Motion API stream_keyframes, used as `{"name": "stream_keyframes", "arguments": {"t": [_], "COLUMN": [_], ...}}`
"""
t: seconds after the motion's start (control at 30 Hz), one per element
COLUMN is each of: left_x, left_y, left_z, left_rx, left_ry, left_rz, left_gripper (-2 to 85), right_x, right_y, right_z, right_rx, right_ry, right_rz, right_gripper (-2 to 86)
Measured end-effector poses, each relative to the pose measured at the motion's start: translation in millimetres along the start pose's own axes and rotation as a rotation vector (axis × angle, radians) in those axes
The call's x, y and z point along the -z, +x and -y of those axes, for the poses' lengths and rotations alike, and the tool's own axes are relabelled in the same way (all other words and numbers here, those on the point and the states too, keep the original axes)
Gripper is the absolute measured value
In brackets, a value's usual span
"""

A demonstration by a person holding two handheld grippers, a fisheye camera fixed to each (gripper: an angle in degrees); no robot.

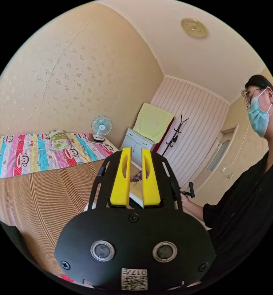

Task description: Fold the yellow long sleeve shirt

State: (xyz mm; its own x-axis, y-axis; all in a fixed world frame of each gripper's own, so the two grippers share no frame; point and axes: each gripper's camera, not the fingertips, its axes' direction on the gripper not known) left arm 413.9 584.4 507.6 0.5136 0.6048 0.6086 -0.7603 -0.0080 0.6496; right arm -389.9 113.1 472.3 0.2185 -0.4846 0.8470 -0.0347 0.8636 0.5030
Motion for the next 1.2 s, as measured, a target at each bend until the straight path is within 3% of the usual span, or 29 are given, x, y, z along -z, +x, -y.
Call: {"name": "stream_keyframes", "arguments": {"t": [0.23,0.43,0.6,0.77,0.93,1.2], "left_x": [-15.6,-32.4,-67.2,-146.5,-229.7,-289.4], "left_y": [-19.2,-6.4,-16.0,-3.3,25.8,13.8], "left_z": [-45.7,-64.8,-67.4,-68.2,-75.9,-77.0], "left_rx": [0.157,0.085,0.08,-0.069,-0.21,-0.04], "left_ry": [0.068,0.046,0.039,-0.109,-0.17,-0.115], "left_rz": [0.035,0.099,0.043,0.017,-0.134,-0.412], "left_gripper": [6.6,6.9,7.4,7.4,7.5,8.1], "right_x": [-68.5,-92.2,-69.2,-25.1,-3.2,32.4], "right_y": [69.0,88.3,91.6,98.8,104.4,80.9], "right_z": [78.8,122.8,139.7,135.0,105.8,98.0], "right_rx": [-0.149,-0.133,-0.022,0.184,0.264,0.197], "right_ry": [-0.169,-0.26,-0.181,-0.119,-0.123,0.005], "right_rz": [0.069,0.062,0.172,0.475,0.502,0.596], "right_gripper": [9.1,8.3,4.3,3.4,3.0,2.4]}}
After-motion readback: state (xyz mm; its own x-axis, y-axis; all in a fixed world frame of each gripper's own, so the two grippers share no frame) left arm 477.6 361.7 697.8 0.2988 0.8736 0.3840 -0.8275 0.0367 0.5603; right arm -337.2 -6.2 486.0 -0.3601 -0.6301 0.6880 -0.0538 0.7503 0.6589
